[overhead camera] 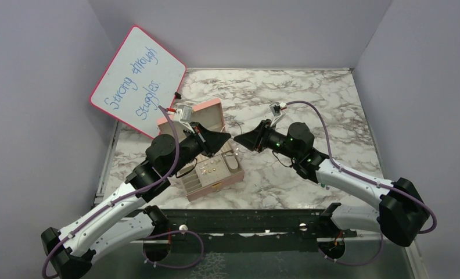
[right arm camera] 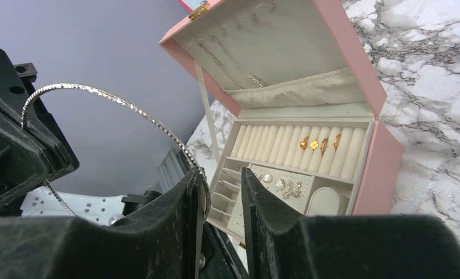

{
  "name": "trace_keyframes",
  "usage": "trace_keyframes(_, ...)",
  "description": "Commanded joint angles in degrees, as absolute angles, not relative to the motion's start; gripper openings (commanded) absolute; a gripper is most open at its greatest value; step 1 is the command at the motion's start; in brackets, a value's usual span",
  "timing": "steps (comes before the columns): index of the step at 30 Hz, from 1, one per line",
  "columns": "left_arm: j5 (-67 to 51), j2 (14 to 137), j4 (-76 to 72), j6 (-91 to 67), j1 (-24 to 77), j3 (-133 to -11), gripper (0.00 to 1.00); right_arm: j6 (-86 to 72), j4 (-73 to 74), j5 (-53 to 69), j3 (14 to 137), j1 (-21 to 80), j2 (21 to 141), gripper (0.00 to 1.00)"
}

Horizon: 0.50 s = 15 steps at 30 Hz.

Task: Organize the mixed jewelry

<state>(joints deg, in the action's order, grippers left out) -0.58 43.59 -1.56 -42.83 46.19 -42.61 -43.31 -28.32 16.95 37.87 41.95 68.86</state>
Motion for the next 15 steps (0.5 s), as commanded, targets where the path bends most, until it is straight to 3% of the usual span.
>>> trace_keyframes(1, -1.4, 42.6, -4.2, -43.2, 46.1, -41.8, 0.00, -44.0, -31.9, 17.4, 37.5, 42.2, 69.2, 0.31)
trace_keyframes(4, -1.2, 42.5, -4.2, -43.3, 46.1, -41.8, 0.00, -44.0, -32.2, 17.6, 37.5, 42.2, 69.2, 0.28)
trace_keyframes(9, -0.8, 42.3, -3.6, -43.0, 46.1, -41.7, 0.01, -43.6, -32.2, 17.8, 37.6, 42.3, 69.2, 0.13)
trace_keyframes(15, 1.9, 40.5, -3.1, -40.9, 46.1, -39.9, 0.40, -41.9, -30.6, 16.1, 38.2, 42.2, 68.8, 0.06)
